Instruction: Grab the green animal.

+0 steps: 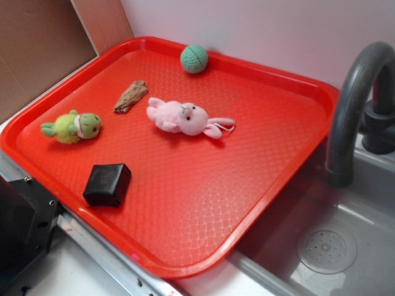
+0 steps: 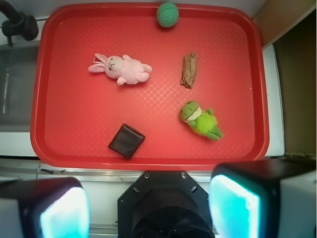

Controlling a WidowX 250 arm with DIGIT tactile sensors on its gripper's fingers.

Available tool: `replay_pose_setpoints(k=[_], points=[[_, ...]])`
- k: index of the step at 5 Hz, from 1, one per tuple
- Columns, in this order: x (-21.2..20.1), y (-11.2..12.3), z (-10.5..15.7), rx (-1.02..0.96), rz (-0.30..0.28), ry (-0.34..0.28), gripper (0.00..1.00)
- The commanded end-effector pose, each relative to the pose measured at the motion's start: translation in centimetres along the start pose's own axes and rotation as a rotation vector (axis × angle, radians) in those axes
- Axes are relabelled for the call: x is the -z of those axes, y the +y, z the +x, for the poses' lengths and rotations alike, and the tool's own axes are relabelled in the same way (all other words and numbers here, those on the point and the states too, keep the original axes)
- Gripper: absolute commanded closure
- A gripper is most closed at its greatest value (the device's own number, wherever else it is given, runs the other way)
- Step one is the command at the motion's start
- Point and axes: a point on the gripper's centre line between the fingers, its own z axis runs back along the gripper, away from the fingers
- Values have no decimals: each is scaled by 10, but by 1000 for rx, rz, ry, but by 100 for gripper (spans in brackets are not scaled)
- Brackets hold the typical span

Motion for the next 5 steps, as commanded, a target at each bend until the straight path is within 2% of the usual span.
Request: replay_pose_setpoints(k=[1, 2, 3, 4, 5], points=[[0, 0, 0, 0, 0, 0, 0], [17, 7, 9, 132, -15, -57, 0], [32, 21, 17, 259, 53, -73, 0], [46, 35, 22, 388, 65, -93, 0], [67, 49, 26, 511, 49, -74, 0]])
